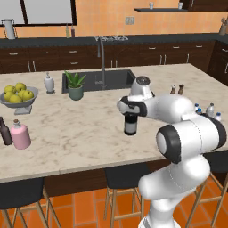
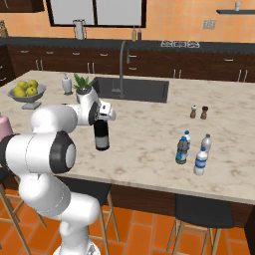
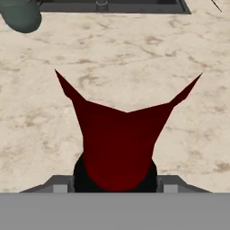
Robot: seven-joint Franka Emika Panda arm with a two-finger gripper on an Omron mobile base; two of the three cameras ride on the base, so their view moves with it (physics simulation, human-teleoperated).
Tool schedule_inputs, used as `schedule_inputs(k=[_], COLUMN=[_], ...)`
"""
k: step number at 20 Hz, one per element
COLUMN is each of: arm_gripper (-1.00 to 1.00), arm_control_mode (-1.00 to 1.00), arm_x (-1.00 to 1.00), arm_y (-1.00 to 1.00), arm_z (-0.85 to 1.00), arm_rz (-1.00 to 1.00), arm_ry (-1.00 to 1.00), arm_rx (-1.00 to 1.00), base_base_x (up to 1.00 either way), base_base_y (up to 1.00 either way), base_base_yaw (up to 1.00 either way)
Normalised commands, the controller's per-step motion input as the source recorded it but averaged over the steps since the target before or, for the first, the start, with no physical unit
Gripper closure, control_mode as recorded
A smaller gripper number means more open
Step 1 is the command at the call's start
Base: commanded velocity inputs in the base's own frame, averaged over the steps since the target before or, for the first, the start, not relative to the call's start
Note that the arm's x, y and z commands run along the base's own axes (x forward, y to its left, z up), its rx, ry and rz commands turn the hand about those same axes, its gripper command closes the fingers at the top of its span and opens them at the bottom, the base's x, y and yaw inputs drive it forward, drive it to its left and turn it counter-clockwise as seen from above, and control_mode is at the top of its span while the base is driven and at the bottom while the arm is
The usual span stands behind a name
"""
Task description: Move the plastic bottles in the middle to the plastics group, and the glass bottles in the middle to the glass group.
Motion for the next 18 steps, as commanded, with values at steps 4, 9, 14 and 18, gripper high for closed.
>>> schedule_inputs(k=[4, 9, 14, 18], arm_gripper=[1.00, 1.00, 1.00, 1.00], arm_control_mode=[-1.00, -1.00, -1.00, -1.00], arm_x=[-0.23, -0.03, -0.01, -0.27], arm_y=[0.58, 1.00, 1.00, 0.96], arm_z=[0.41, 0.12, 0.09, 0.00], arm_rz=[0.28, 0.34, 0.34, 0.26], arm_ry=[-0.05, -0.01, -0.04, -0.10], arm_rx=[0.02, 0.00, 0.00, -0.02], base_base_x=[0.00, 0.00, 0.00, 0.00], base_base_y=[0.00, 0.00, 0.00, 0.00], base_base_yaw=[0.00, 0.00, 0.00, 0.00])
